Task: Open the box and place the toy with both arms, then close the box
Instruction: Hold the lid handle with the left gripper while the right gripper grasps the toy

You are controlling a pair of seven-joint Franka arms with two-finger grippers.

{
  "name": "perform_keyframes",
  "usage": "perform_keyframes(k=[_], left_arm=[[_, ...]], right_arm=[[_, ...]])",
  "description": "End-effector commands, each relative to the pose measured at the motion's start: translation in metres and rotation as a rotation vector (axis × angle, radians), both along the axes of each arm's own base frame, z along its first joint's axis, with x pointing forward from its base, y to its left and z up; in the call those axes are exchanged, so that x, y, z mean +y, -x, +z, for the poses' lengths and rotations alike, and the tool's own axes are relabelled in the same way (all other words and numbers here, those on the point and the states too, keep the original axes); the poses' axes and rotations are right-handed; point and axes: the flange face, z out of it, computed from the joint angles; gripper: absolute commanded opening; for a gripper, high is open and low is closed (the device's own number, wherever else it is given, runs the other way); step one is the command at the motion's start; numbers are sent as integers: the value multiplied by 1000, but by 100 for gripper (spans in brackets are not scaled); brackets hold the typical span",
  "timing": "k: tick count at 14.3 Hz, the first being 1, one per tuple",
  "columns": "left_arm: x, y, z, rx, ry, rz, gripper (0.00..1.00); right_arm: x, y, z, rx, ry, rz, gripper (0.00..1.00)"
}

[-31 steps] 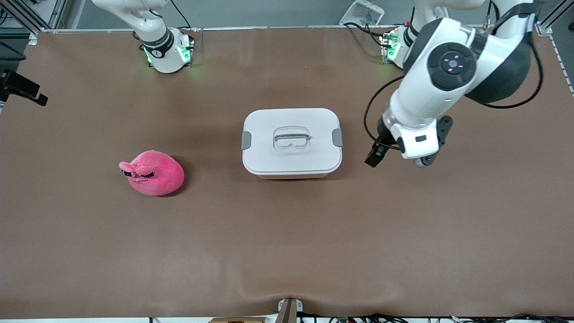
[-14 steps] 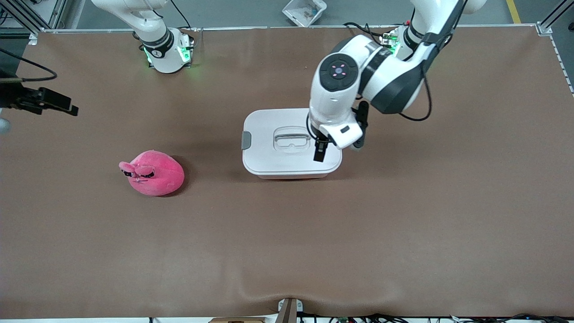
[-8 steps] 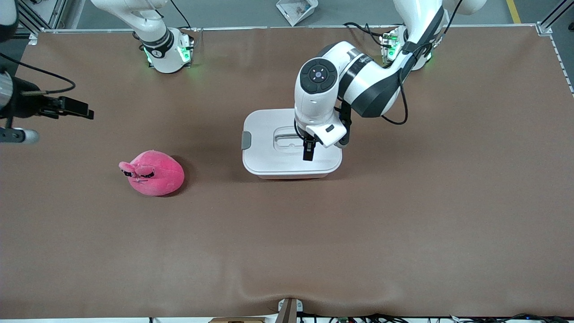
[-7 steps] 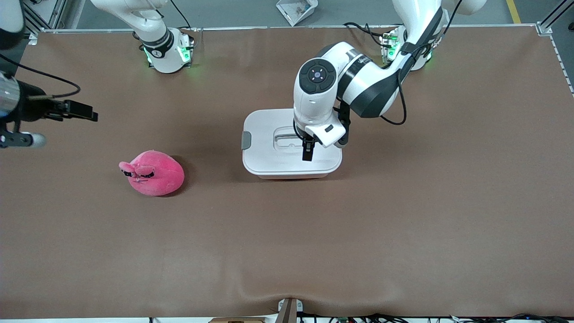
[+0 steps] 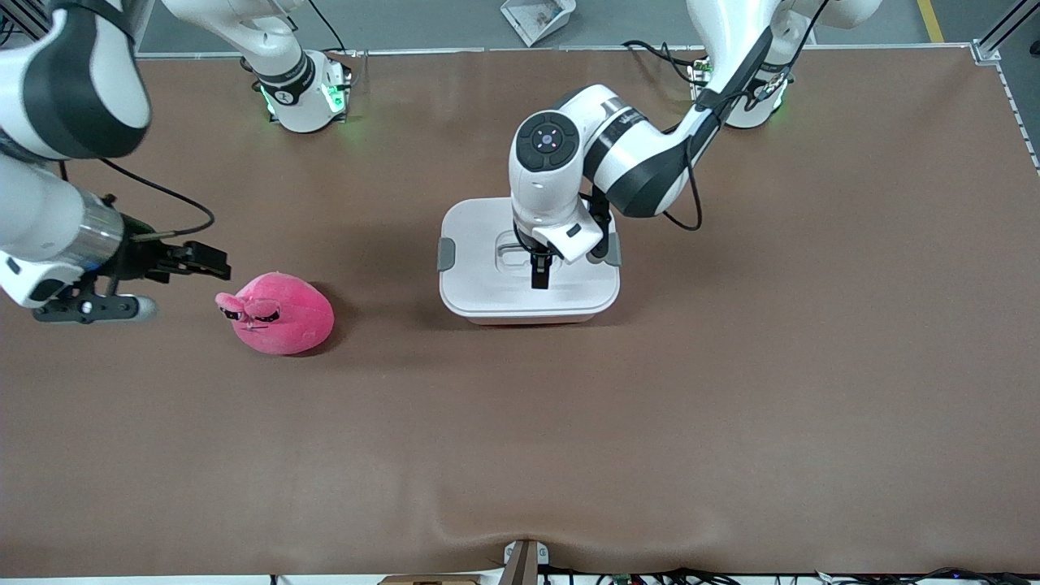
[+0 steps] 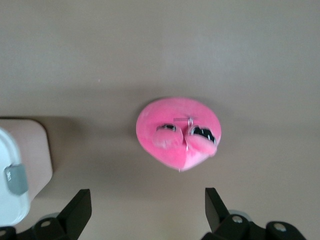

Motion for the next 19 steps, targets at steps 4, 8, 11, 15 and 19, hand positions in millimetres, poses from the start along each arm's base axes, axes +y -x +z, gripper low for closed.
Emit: perform_keyframes(k=[4, 8, 11, 15, 19], left_arm=[[-20, 9, -25, -28, -17, 48, 100], [-28, 17, -37, -29, -33, 55, 100], [-27, 18, -40, -30, -40, 50, 100], [-27, 16, -35, -38, -37, 51, 51], [-23, 13, -32, -39, -35, 61, 35]], right_arm=[[37, -1, -55, -38, 108, 151, 100], [49, -36, -99, -145, 81, 360, 100], [68, -32, -118, -132, 83, 401, 100], [33, -17, -135, -49, 85, 367, 100], [20, -1, -119, 39, 87, 339, 100]])
